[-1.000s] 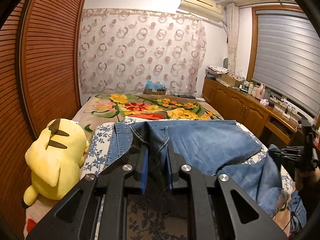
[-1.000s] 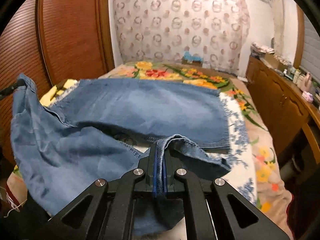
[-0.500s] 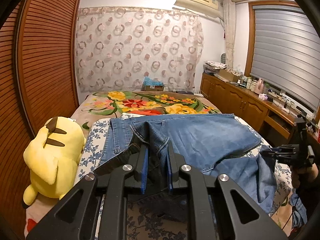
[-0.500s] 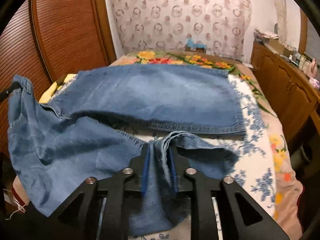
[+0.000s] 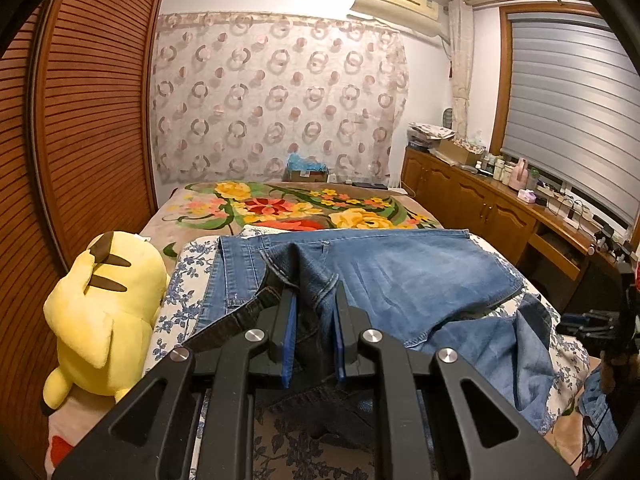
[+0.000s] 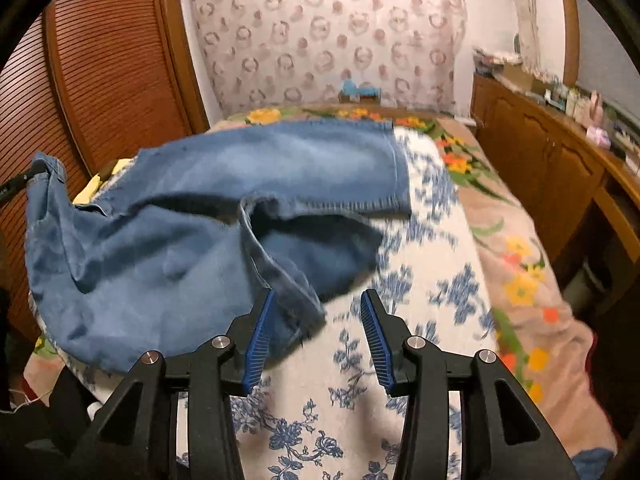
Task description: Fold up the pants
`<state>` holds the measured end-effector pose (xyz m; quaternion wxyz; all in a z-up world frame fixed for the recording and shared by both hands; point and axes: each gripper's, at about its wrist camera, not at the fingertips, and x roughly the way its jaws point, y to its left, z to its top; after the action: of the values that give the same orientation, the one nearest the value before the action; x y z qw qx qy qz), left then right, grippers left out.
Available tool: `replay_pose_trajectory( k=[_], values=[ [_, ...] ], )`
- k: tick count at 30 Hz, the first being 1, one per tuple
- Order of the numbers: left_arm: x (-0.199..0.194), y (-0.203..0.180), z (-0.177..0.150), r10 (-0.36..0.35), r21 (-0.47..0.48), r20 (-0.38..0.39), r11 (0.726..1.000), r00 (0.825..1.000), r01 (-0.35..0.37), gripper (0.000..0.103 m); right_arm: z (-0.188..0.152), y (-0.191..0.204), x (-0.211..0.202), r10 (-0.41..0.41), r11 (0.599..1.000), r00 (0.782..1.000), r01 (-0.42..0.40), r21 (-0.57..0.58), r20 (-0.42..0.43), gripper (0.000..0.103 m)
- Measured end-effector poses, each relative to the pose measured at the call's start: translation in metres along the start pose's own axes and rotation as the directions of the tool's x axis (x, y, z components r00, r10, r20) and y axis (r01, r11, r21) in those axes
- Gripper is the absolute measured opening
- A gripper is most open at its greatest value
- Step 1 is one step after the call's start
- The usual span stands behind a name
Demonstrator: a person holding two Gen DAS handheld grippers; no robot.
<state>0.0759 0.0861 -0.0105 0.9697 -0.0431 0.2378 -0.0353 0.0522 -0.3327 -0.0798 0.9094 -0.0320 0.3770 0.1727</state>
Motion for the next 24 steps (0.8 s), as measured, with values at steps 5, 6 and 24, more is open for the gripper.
replay_pose_trajectory(
  k=[5, 6, 24],
  values=[
    [0.002, 0.001, 0.001, 0.002, 0.002, -0.001, 1.000, 1.000, -0.002, 0.017, 0.003, 0.002, 0.020, 0.058, 0.998, 0.998, -0.057, 0.021, -0.030, 0.046],
    [0.002, 0.001, 0.001, 0.003, 0.001, -0.001, 1.000, 1.000, -0.003, 0.017, 0.004, 0.001, 0.024, 0.066, 0.998, 0.997, -0.065, 0.025, -0.037, 0.046],
    [0.018, 0.048, 0.036, 0.060, -0.085, 0.057, 0.995, 0.997, -0.055, 0.017, 0.063, -0.025, -0.046, 0.023, 0.999, 0.970, -0.029, 0.022, 0.242, 0.004]
  ],
)
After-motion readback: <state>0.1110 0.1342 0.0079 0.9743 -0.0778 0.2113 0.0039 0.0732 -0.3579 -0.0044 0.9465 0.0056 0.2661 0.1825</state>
